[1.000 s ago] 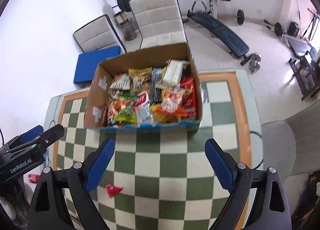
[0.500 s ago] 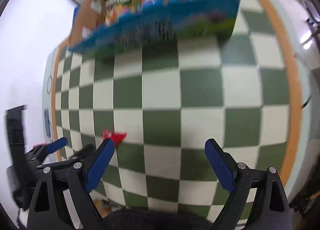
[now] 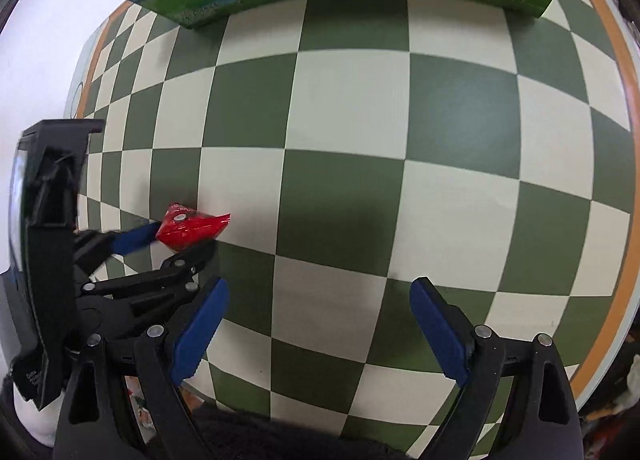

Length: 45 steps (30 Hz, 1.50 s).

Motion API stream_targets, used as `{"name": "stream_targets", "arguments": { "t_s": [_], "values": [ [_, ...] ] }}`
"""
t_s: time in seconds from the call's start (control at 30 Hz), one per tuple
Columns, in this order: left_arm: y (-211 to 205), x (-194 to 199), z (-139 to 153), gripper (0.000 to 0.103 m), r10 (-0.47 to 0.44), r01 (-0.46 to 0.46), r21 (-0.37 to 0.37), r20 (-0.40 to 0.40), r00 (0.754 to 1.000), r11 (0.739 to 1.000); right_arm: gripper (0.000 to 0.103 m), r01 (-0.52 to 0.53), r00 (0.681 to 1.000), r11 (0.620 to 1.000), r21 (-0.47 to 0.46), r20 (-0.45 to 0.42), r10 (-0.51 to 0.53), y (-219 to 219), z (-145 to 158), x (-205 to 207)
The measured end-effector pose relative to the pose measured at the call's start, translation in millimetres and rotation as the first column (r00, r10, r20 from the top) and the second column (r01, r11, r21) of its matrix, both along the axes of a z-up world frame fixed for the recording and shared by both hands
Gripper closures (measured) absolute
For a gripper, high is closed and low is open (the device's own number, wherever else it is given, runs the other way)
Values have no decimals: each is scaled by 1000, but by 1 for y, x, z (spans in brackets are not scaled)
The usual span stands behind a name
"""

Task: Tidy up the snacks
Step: 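Grasp the small red wrapper on the table with the left tool, then carry the red wrapper into the box and open the left tool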

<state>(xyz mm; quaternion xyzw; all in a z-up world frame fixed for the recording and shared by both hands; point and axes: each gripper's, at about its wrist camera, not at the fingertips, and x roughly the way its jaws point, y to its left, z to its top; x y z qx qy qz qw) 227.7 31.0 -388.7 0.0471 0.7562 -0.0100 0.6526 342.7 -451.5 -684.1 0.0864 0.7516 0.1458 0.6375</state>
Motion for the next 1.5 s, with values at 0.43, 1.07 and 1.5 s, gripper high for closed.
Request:
{"name": "stream_targets", "arguments": {
  "t_s": [0.43, 1.07, 1.5],
  "values": [
    [7, -8, 29, 76, 91, -88, -91, 28, 995, 992, 9, 89, 996, 993, 84, -30, -86, -18, 2, 5],
    [26, 32, 1, 50, 197, -213, -179, -105, 975, 961, 9, 164, 986, 981, 106, -32, -161, -40, 10, 10],
    [-11, 13, 52, 58, 175, -165, -195, 35, 984, 967, 9, 161, 987, 982, 102, -16, -160, -43, 14, 11]
  ]
}}
